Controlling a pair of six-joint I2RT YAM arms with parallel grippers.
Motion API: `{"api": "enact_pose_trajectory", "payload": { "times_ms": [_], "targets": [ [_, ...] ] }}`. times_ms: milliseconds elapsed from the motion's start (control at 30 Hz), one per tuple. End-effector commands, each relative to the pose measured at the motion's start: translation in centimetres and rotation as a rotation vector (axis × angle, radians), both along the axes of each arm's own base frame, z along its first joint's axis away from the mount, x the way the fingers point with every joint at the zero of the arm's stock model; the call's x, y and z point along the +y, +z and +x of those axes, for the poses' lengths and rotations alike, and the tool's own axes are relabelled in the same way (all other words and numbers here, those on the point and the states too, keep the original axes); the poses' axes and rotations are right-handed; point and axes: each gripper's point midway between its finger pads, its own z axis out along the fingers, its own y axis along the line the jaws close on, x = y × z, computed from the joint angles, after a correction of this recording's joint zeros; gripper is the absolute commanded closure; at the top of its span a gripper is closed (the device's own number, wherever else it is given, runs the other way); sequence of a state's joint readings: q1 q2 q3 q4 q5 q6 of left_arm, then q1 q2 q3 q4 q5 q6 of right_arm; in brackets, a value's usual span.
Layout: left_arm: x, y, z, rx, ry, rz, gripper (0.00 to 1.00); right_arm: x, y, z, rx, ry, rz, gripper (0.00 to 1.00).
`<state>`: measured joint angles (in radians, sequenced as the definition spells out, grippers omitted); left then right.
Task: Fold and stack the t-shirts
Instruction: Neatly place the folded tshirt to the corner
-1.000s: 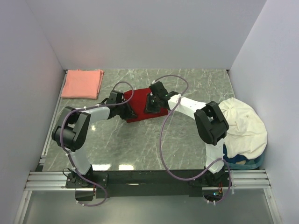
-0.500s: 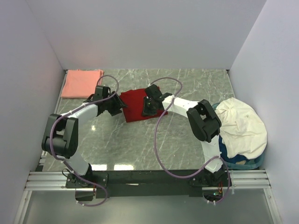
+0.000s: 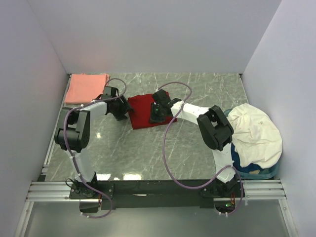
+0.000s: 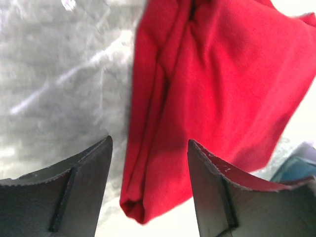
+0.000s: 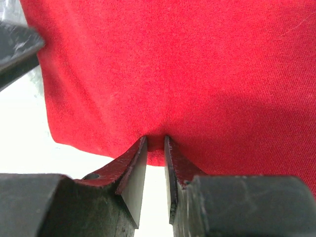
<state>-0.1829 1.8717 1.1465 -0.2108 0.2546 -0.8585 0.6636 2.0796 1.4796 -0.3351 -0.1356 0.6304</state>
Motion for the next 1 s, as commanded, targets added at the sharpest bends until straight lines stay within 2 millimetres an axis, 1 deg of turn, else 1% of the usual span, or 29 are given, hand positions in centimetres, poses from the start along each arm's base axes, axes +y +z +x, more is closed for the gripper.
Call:
{"api": "enact_pose_trajectory", "payload": {
  "times_ms": [0,33,67,100,133,167,200,233,267,300,367,400,433,500,533,567,600,633,667,700,733,767,800,833,867,900,933,967],
  "targets": [
    [0.6,-0.2,1.3,-0.004,0.002,0.054,0.33,1.1,2.1,-0.5,-0.019,0.033,0.035,0.72],
    [0.8,-0.6,1.2,0.010,0.005,0.065,0.35,1.2,3.0,-0.4,-0.034,0.035,0.047,0.72],
    [0.9,-1.3,1.1,0.027,0.005,0.079,0.36,1.2,3.4,-0.4,-0.041,0.035,0.052,0.72],
    [0.7,-1.3,1.2,0.026,0.001,0.090,0.37,1.2,3.8,-0.5,-0.045,0.037,0.059,0.71],
    [0.9,-1.8,1.1,0.040,0.007,0.112,0.39,1.2,4.9,-0.5,-0.063,0.036,0.074,0.71],
    [0.9,-2.5,0.9,0.059,0.008,0.126,0.40,1.2,5.5,-0.4,-0.072,0.033,0.084,0.71],
    [0.7,-2.7,1.0,0.060,0.003,0.139,0.41,1.2,6.0,-0.6,-0.078,0.036,0.091,0.71],
    [0.8,-3.1,0.6,0.080,0.006,0.161,0.42,1.3,7.1,-0.6,-0.095,0.039,0.111,0.71],
    [1.3,-3.8,0.6,0.094,0.020,0.195,0.43,1.2,7.7,-0.7,-0.101,0.038,0.120,0.71],
    [1.1,-4.0,0.5,0.096,0.015,0.207,0.44,1.2,8.9,-0.9,-0.118,0.038,0.138,0.71],
    [1.3,-4.8,0.1,0.114,0.020,0.236,0.45,1.0,10.0,-1.2,-0.139,0.039,0.156,0.71],
    [0.9,-4.8,0.1,0.113,0.010,0.245,0.45,0.7,10.2,-1.5,-0.141,0.037,0.158,0.71],
    [0.8,-5.1,-0.1,0.119,0.007,0.249,0.47,0.6,11.5,-1.6,-0.166,0.035,0.178,0.71],
    [0.0,-5.4,-0.2,0.127,-0.007,0.266,0.47,0.2,12.3,-2.1,-0.175,0.036,0.192,0.71],
    [-0.1,-5.5,-0.3,0.130,-0.009,0.272,0.47,0.1,13.5,-2.4,-0.197,0.038,0.211,0.71],
    [-0.2,-5.8,-0.3,0.137,-0.013,0.279,0.48,-0.1,13.9,-2.6,-0.202,0.039,0.216,0.70],
    [-0.5,-5.5,-0.3,0.139,-0.021,0.280,0.49,-0.4,13.9,-3.0,-0.198,0.039,0.216,0.70],
    [-0.5,-5.4,-0.2,0.138,-0.024,0.282,0.50,-0.6,15.2,-3.4,-0.223,0.041,0.234,0.70],
    [0.0,-5.1,0.0,0.125,-0.017,0.307,0.55,-0.9,15.6,-3.7,-0.229,0.041,0.241,0.70],
    [0.0,-4.6,0.5,0.110,-0.015,0.316,0.60,-1.3,15.2,-4.3,-0.219,0.040,0.240,0.70],
    [0.4,-4.3,0.6,0.110,-0.011,0.339,0.70,-1.6,16.6,-4.8,-0.248,0.040,0.266,0.70],
    [0.5,-3.5,1.4,0.085,-0.024,0.357,0.77,-2.0,16.2,-5.5,-0.234,0.037,0.270,0.70],
    [0.6,-3.0,1.9,0.074,-0.030,0.373,0.84,-2.2,16.5,-6.0,-0.236,0.039,0.283,0.70],
    [1.5,-2.9,1.8,0.093,-0.031,0.423,0.96,-2.5,17.7,-6.6,-0.257,0.042,0.308,0.70],
    [1.9,-2.8,2.1,0.089,-0.049,0.462,0.99,-2.8,18.0,-7.1,-0.262,0.041,0.317,0.70],
    [2.0,-1.5,3.4,0.056,-0.046,0.482,0.99,-3.3,17.4,-7.8,-0.251,0.041,0.313,0.70],
    [2.6,-1.3,3.4,0.062,-0.050,0.520,0.99,-3.9,18.8,-8.4,-0.282,0.037,0.334,0.70],
    [3.5,-0.3,4.7,0.033,-0.040,0.576,0.99,-4.6,18.0,-9.1,-0.273,0.032,0.324,0.70]
  ]
}}
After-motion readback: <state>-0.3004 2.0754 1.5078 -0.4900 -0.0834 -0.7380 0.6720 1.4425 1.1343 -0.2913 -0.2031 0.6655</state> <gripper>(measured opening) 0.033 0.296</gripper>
